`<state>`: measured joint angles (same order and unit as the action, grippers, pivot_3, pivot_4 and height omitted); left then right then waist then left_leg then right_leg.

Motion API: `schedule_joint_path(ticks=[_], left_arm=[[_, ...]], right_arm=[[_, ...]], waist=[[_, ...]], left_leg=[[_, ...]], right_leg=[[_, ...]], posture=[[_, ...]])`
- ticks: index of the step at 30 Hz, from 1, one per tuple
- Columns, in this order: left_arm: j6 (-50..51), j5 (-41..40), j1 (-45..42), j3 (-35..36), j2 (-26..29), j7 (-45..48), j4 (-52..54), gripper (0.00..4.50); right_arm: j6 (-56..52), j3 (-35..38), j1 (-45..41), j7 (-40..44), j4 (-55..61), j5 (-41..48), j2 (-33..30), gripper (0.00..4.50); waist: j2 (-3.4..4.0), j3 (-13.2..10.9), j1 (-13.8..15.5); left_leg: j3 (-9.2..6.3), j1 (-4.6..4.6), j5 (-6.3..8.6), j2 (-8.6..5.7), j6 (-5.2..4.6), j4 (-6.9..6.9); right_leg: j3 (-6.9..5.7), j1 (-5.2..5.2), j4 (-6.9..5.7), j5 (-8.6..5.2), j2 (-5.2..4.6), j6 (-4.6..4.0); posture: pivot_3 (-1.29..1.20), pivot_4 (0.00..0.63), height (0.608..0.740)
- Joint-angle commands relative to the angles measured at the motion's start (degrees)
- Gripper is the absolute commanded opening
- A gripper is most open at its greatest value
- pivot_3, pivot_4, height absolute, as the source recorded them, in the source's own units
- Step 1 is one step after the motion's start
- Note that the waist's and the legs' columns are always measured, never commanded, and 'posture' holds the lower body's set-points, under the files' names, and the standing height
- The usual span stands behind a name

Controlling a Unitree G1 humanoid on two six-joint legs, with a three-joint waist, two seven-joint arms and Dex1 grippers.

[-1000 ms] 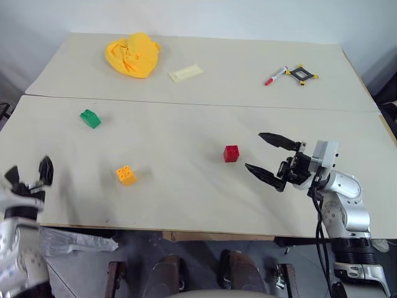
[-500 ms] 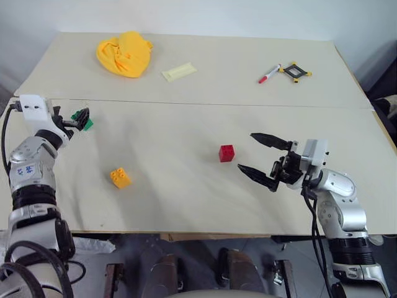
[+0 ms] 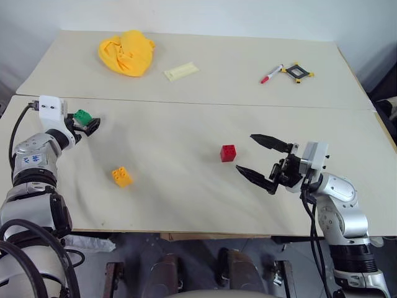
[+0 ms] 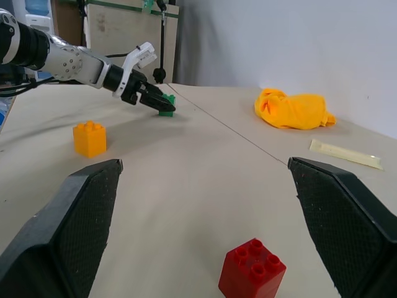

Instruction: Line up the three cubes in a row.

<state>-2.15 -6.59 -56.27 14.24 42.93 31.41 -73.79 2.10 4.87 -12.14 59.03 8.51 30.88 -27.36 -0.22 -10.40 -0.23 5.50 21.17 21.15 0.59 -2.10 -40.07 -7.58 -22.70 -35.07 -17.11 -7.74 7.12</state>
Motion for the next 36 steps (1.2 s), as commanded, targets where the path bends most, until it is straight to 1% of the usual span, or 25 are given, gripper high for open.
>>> schedule_joint_path(ticks=[1, 2, 3, 5, 11, 13, 15, 18, 20, 22, 25, 28, 32, 34, 36], left_arm=[[-0.7, 0.2, -0.9, 0.7, 1.1, 0.6, -0.2, 4.5], [-0.7, 0.1, -0.9, 0.9, 1.1, 0.6, -0.4, 4.07], [-0.8, 0.0, -0.9, 1.1, 1.0, 0.6, -0.5, 3.9], [-0.8, 0.3, -0.6, 1.0, 0.8, 0.7, -0.8, 3.33], [-2.2, -0.2, -0.2, 1.7, 0.3, 2.5, -0.7, 1.47], [-3.2, -1.7, 0.3, 2.9, 0.2, 5.8, -0.3, 1.45], [-5.7, -3.5, 0.8, 4.3, 0.3, 11.4, 0.8, 1.45], [-7.0, -8.3, -0.4, 6.4, 0.4, 27.2, 5.3, 1.45], [-6.5, -8.4, -1.0, 3.5, -0.1, 37.4, 9.8, 1.45], [-3.3, -8.1, -1.6, -0.9, -1.8, 45.5, 16.1, 1.45], [1.3, -7.1, -2.2, -8.3, -6.0, 53.7, 24.8, 1.45], [1.7, -5.2, -2.6, -13.3, -9.8, 56.3, 27.3, 1.45], [-1.7, 0.1, -4.9, -19.3, -15.7, 54.1, 21.4, 1.45], [-3.7, 3.4, -6.0, -21.5, -18.8, 49.6, 17.2, 1.45], [-4.8, 4.9, -6.4, -22.7, -20.5, 48.4, 15.1, 1.45]], right_arm=[[0.2, 1.3, 0.5, -0.6, 2.1, 0.5, -0.6, 4.49], [0.2, 1.2, 0.6, -0.6, 2.1, 0.4, -0.6, 4.5], [0.3, 1.1, 0.6, -0.6, 2.1, 0.4, -0.6, 4.5], [0.2, 1.0, 0.5, -0.6, 2.1, 0.4, -0.6, 4.5], [0.1, 0.8, 0.6, -0.5, 2.0, 0.4, -0.7, 4.5], [0.0, 0.7, 0.9, -0.5, 2.3, 0.4, -0.6, 4.5], [-0.1, 0.7, 1.4, -0.6, 2.7, 0.4, -0.7, 4.5], [-0.3, 2.3, 2.8, -0.6, 3.8, 0.8, -2.1, 4.5], [-0.8, 4.4, 3.7, -0.8, 4.3, 1.8, -3.7, 4.5], [-1.5, 7.2, 4.9, -0.3, 4.1, 2.8, -6.0, 4.5], [-1.8, 11.5, 7.5, 2.0, 2.9, 3.8, -9.9, 4.5], [-2.2, 13.9, 9.2, 3.4, 1.9, 4.5, -12.0, 4.5], [-1.8, 15.5, 10.4, 4.3, 0.9, 4.1, -13.0, 4.5], [-2.0, 15.9, 11.2, 3.7, 2.3, 4.3, -12.8, 4.5], [-2.0, 16.1, 12.5, 3.3, 4.0, 4.3, -12.5, 4.5]], waist=[[0.0, 0.0, 0.0], [0.0, 0.0, 0.0], [0.0, 0.0, 0.0], [0.0, 0.0, 0.0], [0.0, 0.0, 0.0], [0.0, 0.0, 0.0], [-0.01, 0.0, 0.0], [-0.03, 0.0, 0.1], [-0.04, 0.0, 0.2], [-0.04, 0.0, 0.3], [-0.04, 0.0, 0.9], [-0.04, 0.0, 1.2], [-0.04, 0.0, 0.7], [-0.04, 0.0, 0.4], [-0.04, 0.0, 0.5]], left_leg=[[0.0, 0.0, 0.0, 0.0, 0.0, 0.0], [0.0, 0.0, 0.0, 0.0, 0.0, 0.0], [0.0, 0.01, 0.0, 0.0, 0.0, 0.0], [0.0, 0.0, 0.0, 0.0, 0.0, 0.0], [0.0, 0.0, 0.0, 0.0, 0.0, -0.01], [0.0, 0.0, 0.0, 0.0, 0.0, -0.01], [0.0, 0.0, 0.0, 0.0, 0.0, -0.01], [0.01, 0.03, 0.0, -0.01, 0.0, -0.02], [0.05, 0.08, 0.0, -0.01, 0.0, -0.06], [0.06, 0.08, 0.0, -0.03, 0.0, -0.08], [0.12, 0.06, 0.0, -0.22, -0.01, -0.11], [0.13, 0.04, 0.0, -0.2, -0.01, -0.11], [0.14, 0.02, 0.0, -0.13, -0.01, -0.11], [0.15, 0.02, 0.0, -0.08, -0.01, -0.11], [0.08, 0.02, 0.0, -0.09, -0.02, -0.1]], right_leg=[[0.0, 0.0, 0.0, 0.0, 0.0, 0.0], [0.0, 0.0, 0.0, 0.0, 0.0, 0.0], [0.0, 0.0, 0.0, 0.0, 0.0, 0.0], [0.0, 0.0, 0.0, 0.0, 0.0, 0.0], [0.0, 0.0, -0.01, 0.0, -0.01, 0.0], [-0.01, 0.0, -0.01, 0.0, -0.01, 0.0], [-0.01, 0.0, -0.02, 0.0, -0.01, 0.0], [-0.03, -0.01, -0.01, 0.0, 0.0, 0.0], [-0.04, -0.02, -0.01, 0.0, -0.01, 0.0], [-0.04, -0.01, -0.01, 0.0, -0.02, 0.0], [-0.05, 0.07, -0.02, 0.0, -0.04, 0.0], [-0.01, 0.09, 0.03, 0.0, -0.02, 0.0], [0.03, 0.07, 0.0, 0.0, 0.05, 0.0], [0.03, 0.05, -0.01, 0.0, 0.09, 0.0], [0.04, 0.05, -0.01, 0.0, 0.06, 0.0]], posture=[[0.0, 0.15, 0.74], [0.0, 0.15, 0.74], [0.0, 0.15, 0.74], [0.0, 0.15, 0.74], [0.0, 0.15, 0.74], [0.0, 0.15, 0.74], [0.0, 0.15, 0.74], [0.0, 0.15, 0.74], [0.0, 0.15, 0.74], [0.0, 0.15, 0.74], [0.0, 0.15, 0.74], [0.0, 0.15, 0.74], [0.0, 0.15, 0.74], [0.0, 0.15, 0.74], [0.0, 0.15, 0.74]])
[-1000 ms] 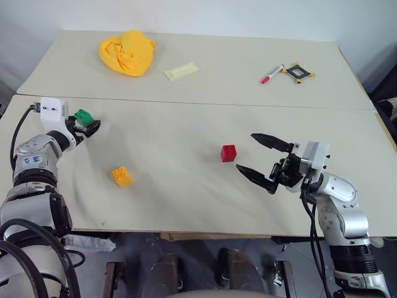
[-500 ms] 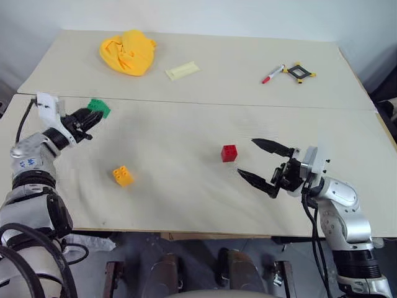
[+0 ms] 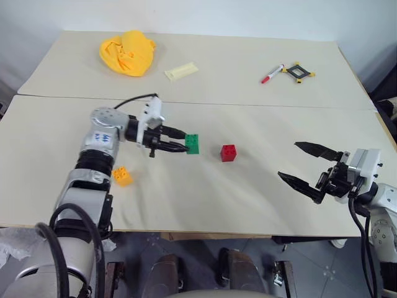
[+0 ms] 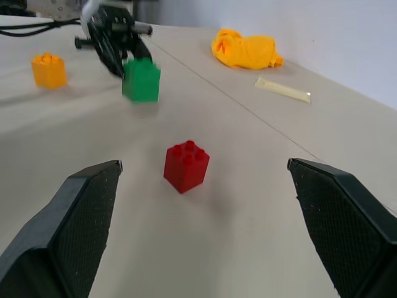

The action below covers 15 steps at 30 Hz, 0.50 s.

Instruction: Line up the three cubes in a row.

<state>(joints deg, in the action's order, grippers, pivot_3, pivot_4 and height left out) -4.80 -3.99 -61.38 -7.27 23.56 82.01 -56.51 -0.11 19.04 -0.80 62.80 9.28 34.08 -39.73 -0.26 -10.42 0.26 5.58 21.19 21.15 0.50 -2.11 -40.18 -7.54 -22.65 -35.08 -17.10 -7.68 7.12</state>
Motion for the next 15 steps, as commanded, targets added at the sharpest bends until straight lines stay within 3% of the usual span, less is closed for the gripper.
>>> schedule_joint_path(ticks=[1, 10, 14, 15], left_arm=[[-2.8, 2.8, -1.4, -1.6, -1.7, -2.5, -2.9, 1.45], [-6.5, 5.5, -2.8, -2.2, -5.1, -7.4, -8.8, 1.45], [-7.3, 5.4, -3.3, -2.0, -5.3, -5.2, -10.0, 1.45], [-7.2, 4.7, -3.3, -1.6, -5.2, -3.5, -9.8, 2.19]], right_arm=[[0.2, 2.2, 1.7, -1.0, 3.7, 1.1, 0.0, 4.5], [0.2, 1.1, 5.4, -3.3, 7.3, 0.8, 2.1, 4.5], [-0.3, 0.9, 5.6, -3.8, 8.2, 1.1, 2.4, 4.5], [-0.4, 0.9, 5.7, -3.8, 8.2, 1.1, 2.3, 4.5]], waist=[[-0.01, 0.0, 0.0], [-0.03, 0.0, 0.8], [-0.03, 0.0, 1.2], [-0.03, 0.0, 1.2]], left_leg=[[-0.05, 0.0, 0.0, 0.0, 0.0, 0.0], [-0.09, 0.02, 0.0, 0.07, -0.03, -0.06], [-0.11, 0.02, -0.01, 0.08, -0.07, -0.13], [-0.11, 0.02, -0.01, 0.08, -0.07, -0.13]], right_leg=[[0.0, 0.0, 0.0, 0.0, 0.0, 0.0], [0.0, 0.0, -0.02, 0.01, -0.07, 0.01], [-0.01, 0.03, -0.03, 0.02, -0.1, 0.03], [-0.01, 0.04, -0.03, 0.02, -0.1, 0.03]], posture=[[0.0, 0.15, 0.74], [0.0, 0.15, 0.74], [0.0, 0.15, 0.74], [0.0, 0.15, 0.74]])
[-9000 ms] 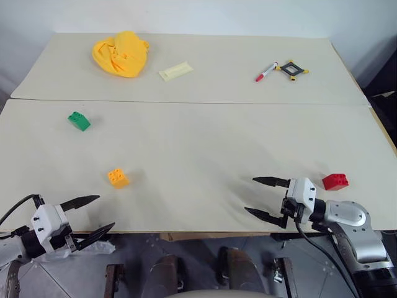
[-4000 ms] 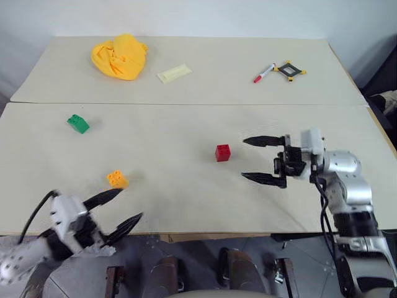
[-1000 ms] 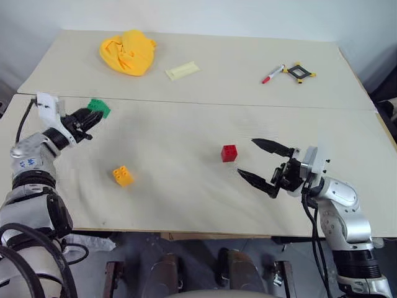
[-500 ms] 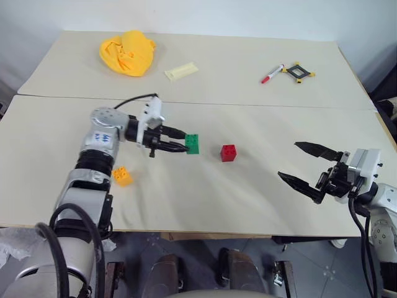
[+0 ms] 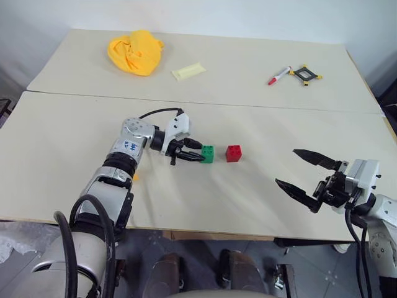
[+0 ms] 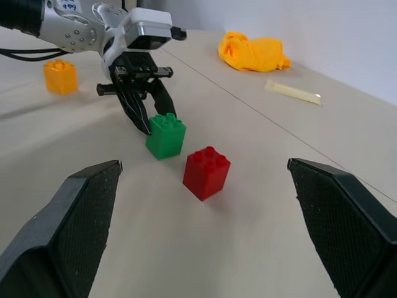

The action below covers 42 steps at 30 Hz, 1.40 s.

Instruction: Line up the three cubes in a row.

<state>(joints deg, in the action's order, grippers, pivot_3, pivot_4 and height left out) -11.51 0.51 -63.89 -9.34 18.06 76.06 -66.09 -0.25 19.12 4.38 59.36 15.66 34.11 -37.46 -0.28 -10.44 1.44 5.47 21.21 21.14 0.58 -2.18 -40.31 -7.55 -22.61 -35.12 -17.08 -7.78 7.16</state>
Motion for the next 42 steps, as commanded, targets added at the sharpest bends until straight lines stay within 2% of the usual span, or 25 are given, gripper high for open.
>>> schedule_joint_path(ticks=[1, 4, 8, 11, 14, 18, 21, 25, 29, 33, 37, 42], left_arm=[[-1.2, 0.2, -0.9, 0.6, 0.6, 2.5, 0.2, 2.45], [-2.4, -0.8, -1.6, 2.0, 2.0, 2.4, 1.5, 3.37], [0.0, -7.1, -1.7, 7.7, 6.8, 6.7, 7.8, 4.47], [2.6, -11.4, 1.8, 11.2, 11.0, 9.6, 14.4, 4.47], [8.8, -16.2, 10.2, 15.9, 17.1, 9.8, 24.3, 4.47], [12.8, -20.3, 23.6, 23.4, 23.6, 4.4, 34.9, 4.47], [18.1, -23.7, 39.1, 33.6, 27.1, -2.7, 43.6, 4.47], [20.4, -27.0, 59.7, 44.5, 24.5, -9.9, 56.6, 4.47], [20.6, -28.9, 71.6, 50.4, 20.1, -15.2, 59.5, 4.47], [20.4, -30.2, 81.8, 52.9, 16.6, -16.9, 62.7, 4.47], [23.3, -33.4, 85.4, 51.5, 15.9, -16.7, 68.5, 4.47], [22.5, -30.9, 79.3, 44.5, 16.6, -20.1, 71.8, 4.47]], right_arm=[[-0.3, 0.7, 0.5, -0.3, 1.7, 1.1, 0.0, 4.5], [-0.2, 0.3, -0.2, 0.1, 1.0, 1.0, 0.1, 4.5], [-0.5, -2.0, -3.0, 0.5, -0.2, 1.2, 0.9, 4.5], [-0.9, -4.0, -5.2, 0.9, -1.6, 0.7, 1.6, 4.5], [-2.4, -7.1, -8.4, 2.0, -2.6, 1.3, 2.6, 4.5], [-2.4, -11.4, -12.3, 4.3, -3.6, 0.4, 3.9, 4.5], [-2.4, -14.4, -15.8, 6.1, -4.1, 0.8, 5.6, 4.5], [-2.9, -16.3, -18.5, 8.4, -3.8, 3.2, 8.2, 4.5], [-2.7, -19.9, -19.6, 12.3, -3.4, 2.2, 8.8, 4.5], [-1.4, -23.3, -20.9, 14.7, -3.0, 0.5, 9.4, 4.5], [-1.1, -23.3, -21.1, 14.7, -3.2, 0.3, 9.4, 4.5], [-0.8, -21.9, -20.4, 14.6, -4.7, -0.5, 8.4, 4.5]], waist=[[0.0, 0.0, 0.0], [0.0, 0.0, -0.1], [0.0, 0.0, -0.5], [0.0, 0.0, -1.1], [0.1, 0.0, -1.9], [0.08, 0.0, -2.5], [0.08, 0.0, -3.0], [0.11, 0.0, -3.0], [0.06, 0.0, -1.4], [0.05, 0.0, -1.5], [0.05, 0.0, -1.4], [0.06, 0.0, -1.5]], left_leg=[[0.0, 0.0, 0.0, 0.0, 0.0, 0.0], [0.0, 0.02, 0.0, -0.03, 0.0, 0.01], [0.01, 0.02, 0.0, 0.04, 0.0, 0.0], [-0.01, 0.0, 0.0, 0.12, 0.0, 0.01], [-0.01, -0.03, 0.0, 0.16, 0.0, 0.04], [-0.07, -0.04, 0.0, 0.24, 0.01, 0.03], [-0.13, -0.03, 0.0, 0.25, 0.01, 0.01], [-0.2, -0.09, 0.03, 0.21, -0.01, 0.08], [-0.37, -0.09, 0.03, 0.06, -0.05, -0.01], [-0.33, -0.12, 0.05, 0.0, -0.09, 0.0], [-0.34, -0.12, 0.06, 0.0, -0.07, 0.0], [-0.34, -0.12, 0.07, -0.04, -0.06, 0.01]], right_leg=[[0.0, 0.0, 0.0, 0.0, 0.0, 0.0], [-0.02, -0.01, 0.01, 0.0, 0.03, 0.0], [0.0, -0.05, -0.02, 0.0, 0.05, 0.0], [0.0, -0.05, -0.05, -0.01, 0.07, -0.02], [0.04, -0.04, -0.05, -0.01, 0.0, -0.02], [0.03, -0.05, -0.11, -0.02, 0.02, -0.03], [0.07, -0.06, -0.14, -0.02, -0.03, -0.03], [0.08, -0.06, -0.24, -0.02, -0.26, -0.04], [0.11, 0.1, -0.22, -0.03, -0.49, -0.06], [0.13, 0.13, -0.17, -0.03, -0.69, -0.06], [0.11, 0.12, -0.16, -0.03, -0.74, -0.07], [0.14, 0.13, -0.17, -0.03, -0.74, -0.07]], posture=[[0.0, 0.15, 0.74], [0.0, 0.15, 0.74], [0.0, 0.15, 0.74], [0.0, 0.15, 0.74], [0.0, 0.15, 0.74], [0.0, 0.15, 0.74], [0.0, 0.15, 0.74], [0.0, 0.15, 0.74], [0.0, 0.15, 0.74], [0.0, 0.15, 0.74], [0.0, 0.15, 0.74], [0.0, 0.15, 0.74]])
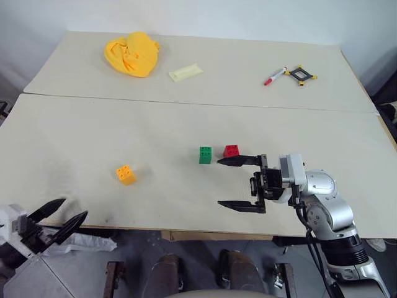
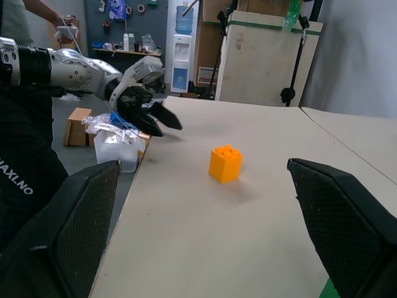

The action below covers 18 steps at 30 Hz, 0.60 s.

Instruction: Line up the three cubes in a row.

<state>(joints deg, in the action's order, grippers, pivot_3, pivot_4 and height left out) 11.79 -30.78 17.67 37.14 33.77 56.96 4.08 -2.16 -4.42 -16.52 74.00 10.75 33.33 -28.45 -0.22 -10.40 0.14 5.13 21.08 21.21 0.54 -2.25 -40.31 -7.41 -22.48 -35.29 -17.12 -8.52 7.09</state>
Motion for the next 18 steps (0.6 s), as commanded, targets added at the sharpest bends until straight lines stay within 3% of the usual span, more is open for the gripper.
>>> schedule_joint_path(ticks=[1, 5, 9, 12, 18], left_arm=[[-0.6, 1.2, -6.2, -4.6, 1.7, -1.1, 0.1, 4.47], [-1.5, 5.0, -15.9, -11.9, 4.5, 0.1, -7.5, 4.47], [-2.2, 5.4, -19.5, -15.1, 7.4, 4.4, -12.3, 4.47], [-3.2, 4.6, -22.0, -16.6, 8.0, 7.3, -13.9, 3.91], [-4.9, 5.9, -27.3, -20.5, 7.1, 10.3, -18.3, 2.06]], right_arm=[[0.8, 2.0, 0.8, -0.3, 0.4, 0.2, -0.9, 4.5], [0.5, 3.1, 1.9, -1.6, 1.4, -0.3, -1.6, 4.5], [0.8, 4.6, 3.1, -3.9, 2.8, -0.7, -2.0, 4.5], [1.0, 5.9, 3.8, -5.4, 3.3, -1.0, -2.5, 4.5], [0.9, 7.0, 6.0, -7.4, 5.2, -1.3, -3.3, 4.5]], waist=[[-0.01, 0.0, -0.3], [-0.01, 0.0, -0.3], [-0.01, 0.0, -1.4], [-0.01, 0.0, -1.6], [-0.01, 0.0, -1.3]], left_leg=[[0.03, 0.0, 0.0, 0.0, 0.0, 0.0], [0.16, -0.06, -0.01, -0.02, 0.0, 0.04], [0.37, -0.08, 0.0, -0.05, -0.01, 0.18], [0.33, -0.04, 0.0, -0.02, -0.01, 0.22], [0.34, -0.04, -0.02, -0.05, -0.03, 0.13]], right_leg=[[-0.04, -0.01, -0.02, 0.0, 0.04, 0.0], [-0.27, -0.07, -0.11, 0.0, 0.19, 0.0], [-0.24, -0.19, -0.11, 0.0, 0.2, 0.0], [-0.32, -0.23, -0.12, 0.0, 0.22, 0.0], [-0.28, -0.19, -0.12, 0.0, 0.19, 0.0]], posture=[[0.0, 0.15, 0.74], [0.0, 0.15, 0.74], [0.0, 0.15, 0.74], [0.0, 0.15, 0.74], [0.0, 0.15, 0.74]])
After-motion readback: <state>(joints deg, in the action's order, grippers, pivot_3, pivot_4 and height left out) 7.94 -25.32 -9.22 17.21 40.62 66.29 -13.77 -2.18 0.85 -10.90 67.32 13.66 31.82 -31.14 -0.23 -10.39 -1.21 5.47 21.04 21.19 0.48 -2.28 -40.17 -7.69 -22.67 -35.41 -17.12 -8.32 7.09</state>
